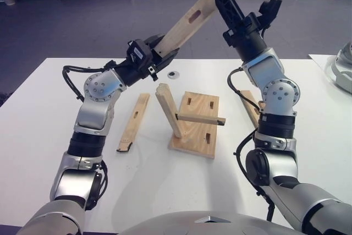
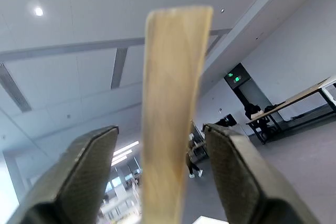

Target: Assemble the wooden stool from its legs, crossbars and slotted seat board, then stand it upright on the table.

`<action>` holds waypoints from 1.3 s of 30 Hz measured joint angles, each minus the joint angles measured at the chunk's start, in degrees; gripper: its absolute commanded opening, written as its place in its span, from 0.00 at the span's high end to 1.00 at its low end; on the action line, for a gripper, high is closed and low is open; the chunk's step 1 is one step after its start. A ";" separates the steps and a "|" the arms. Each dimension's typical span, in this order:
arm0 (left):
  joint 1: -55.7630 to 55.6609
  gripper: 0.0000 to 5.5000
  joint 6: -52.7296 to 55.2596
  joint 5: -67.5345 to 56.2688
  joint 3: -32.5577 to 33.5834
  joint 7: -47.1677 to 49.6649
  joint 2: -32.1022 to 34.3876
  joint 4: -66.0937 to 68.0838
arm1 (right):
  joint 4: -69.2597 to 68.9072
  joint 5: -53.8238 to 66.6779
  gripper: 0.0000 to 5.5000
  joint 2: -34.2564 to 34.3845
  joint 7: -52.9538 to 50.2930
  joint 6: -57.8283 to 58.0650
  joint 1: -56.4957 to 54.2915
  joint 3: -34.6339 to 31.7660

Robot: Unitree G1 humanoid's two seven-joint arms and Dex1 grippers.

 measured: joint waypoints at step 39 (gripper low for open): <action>32.61 0.02 26.90 23.06 -13.66 7.68 2.47 -15.04 | -31.17 22.28 0.82 -8.23 -35.74 3.19 53.87 -9.64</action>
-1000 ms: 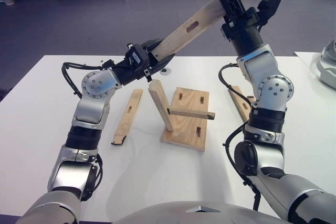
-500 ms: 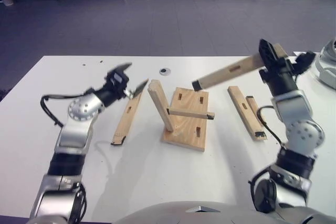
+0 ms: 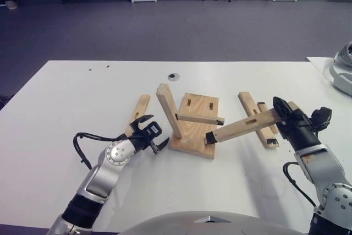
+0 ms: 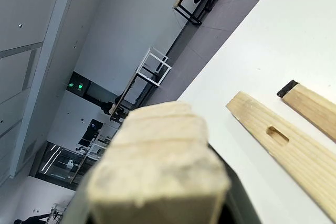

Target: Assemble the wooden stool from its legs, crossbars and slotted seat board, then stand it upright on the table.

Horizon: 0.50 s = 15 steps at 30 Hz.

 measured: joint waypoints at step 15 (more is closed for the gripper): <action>0.22 0.02 9.17 -4.64 -2.25 -1.34 -6.64 -4.81 | 1.35 -11.55 0.82 -10.66 3.56 -2.47 -5.32 4.01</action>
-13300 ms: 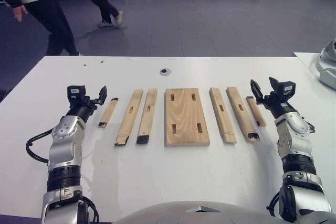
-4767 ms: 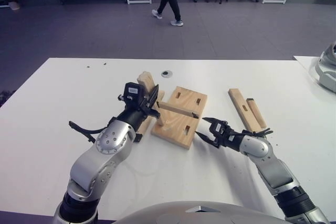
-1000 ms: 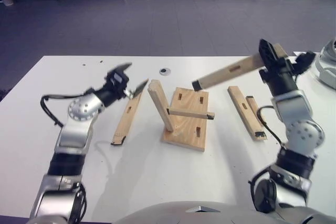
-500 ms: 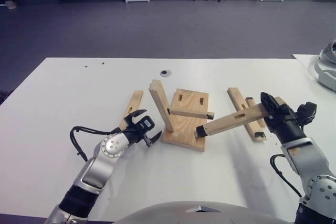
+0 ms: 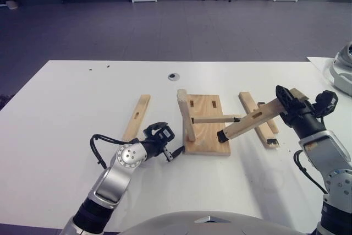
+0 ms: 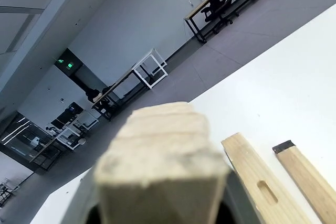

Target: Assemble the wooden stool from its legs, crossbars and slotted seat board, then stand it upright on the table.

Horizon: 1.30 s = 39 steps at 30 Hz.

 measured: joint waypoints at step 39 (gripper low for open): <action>-8.65 0.02 6.44 -4.74 1.27 3.39 -5.72 -1.66 | 0.65 -29.39 0.48 -0.71 16.10 -0.11 -3.68 15.91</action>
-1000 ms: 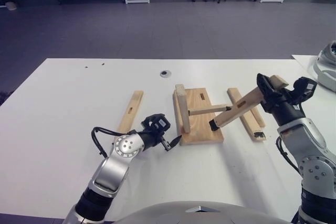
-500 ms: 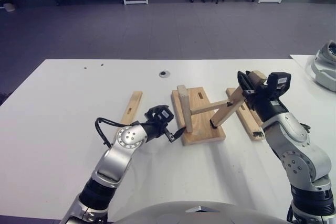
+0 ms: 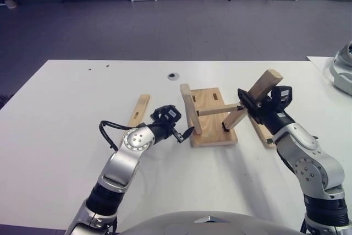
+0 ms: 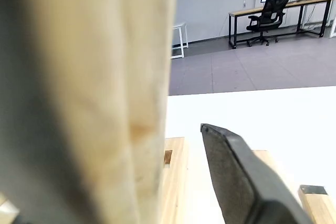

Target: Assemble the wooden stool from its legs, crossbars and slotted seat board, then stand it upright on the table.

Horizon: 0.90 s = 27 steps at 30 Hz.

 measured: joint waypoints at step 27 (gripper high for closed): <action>-0.64 0.02 2.75 -2.62 1.19 -0.06 3.02 -7.19 | -1.99 -13.14 0.48 8.82 -2.00 -9.82 2.70 -1.11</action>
